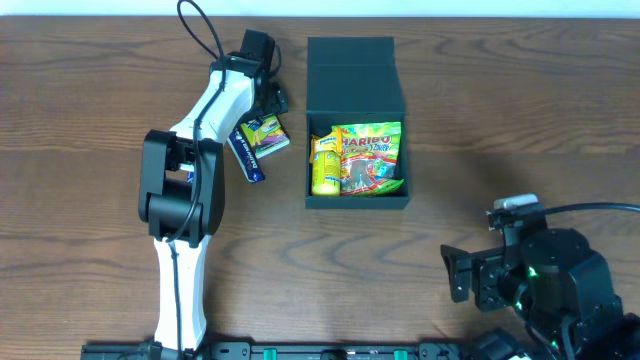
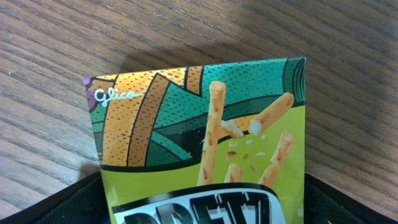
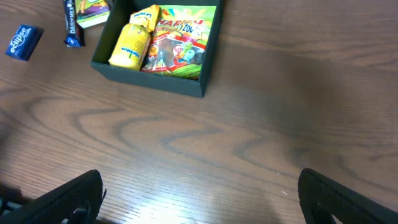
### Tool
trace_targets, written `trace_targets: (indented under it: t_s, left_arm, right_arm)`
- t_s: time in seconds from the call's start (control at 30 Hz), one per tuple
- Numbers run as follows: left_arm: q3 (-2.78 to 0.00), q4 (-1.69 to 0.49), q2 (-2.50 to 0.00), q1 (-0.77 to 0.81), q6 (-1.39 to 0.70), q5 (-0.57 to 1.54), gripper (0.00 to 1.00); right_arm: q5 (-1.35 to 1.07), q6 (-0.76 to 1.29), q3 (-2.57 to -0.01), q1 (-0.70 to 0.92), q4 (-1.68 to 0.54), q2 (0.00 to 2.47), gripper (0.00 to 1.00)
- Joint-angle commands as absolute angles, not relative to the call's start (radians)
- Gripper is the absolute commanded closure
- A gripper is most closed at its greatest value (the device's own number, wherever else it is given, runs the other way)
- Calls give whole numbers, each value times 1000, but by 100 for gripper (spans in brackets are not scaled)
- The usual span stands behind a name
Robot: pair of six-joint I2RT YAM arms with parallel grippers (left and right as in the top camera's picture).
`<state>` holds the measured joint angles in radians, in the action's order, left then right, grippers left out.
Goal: Pack container
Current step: 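Grasp the yellow-green Pretz box with the left gripper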
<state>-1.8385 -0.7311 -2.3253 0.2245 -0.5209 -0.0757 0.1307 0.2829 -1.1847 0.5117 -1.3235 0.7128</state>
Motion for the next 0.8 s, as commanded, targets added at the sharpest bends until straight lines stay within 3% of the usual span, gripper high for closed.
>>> trace_targets:
  t_s: [0.0, 0.47, 0.6, 0.63, 0.77]
  left_arm:
    - [-1852, -727, -2352, 223, -532, -81, 5]
    - [-1852, -723, -2378, 223, -532, -77, 5]
    - [-1852, -725, -2381, 223, -532, -78, 0]
    - [-1852, -725, -2381, 223, -532, -77, 9]
    - [-1856, -728, -2376, 223, -532, -77, 22]
  right_arm:
    - [138, 273, -1192, 503, -1325, 711, 1]
    - [138, 272, -1192, 503, -1325, 711, 1]
    - [138, 273, -1192, 503, -1325, 711, 1]
    - [138, 273, -1192, 503, -1325, 711, 1]
    - [138, 272, -1192, 503, -1325, 711, 1]
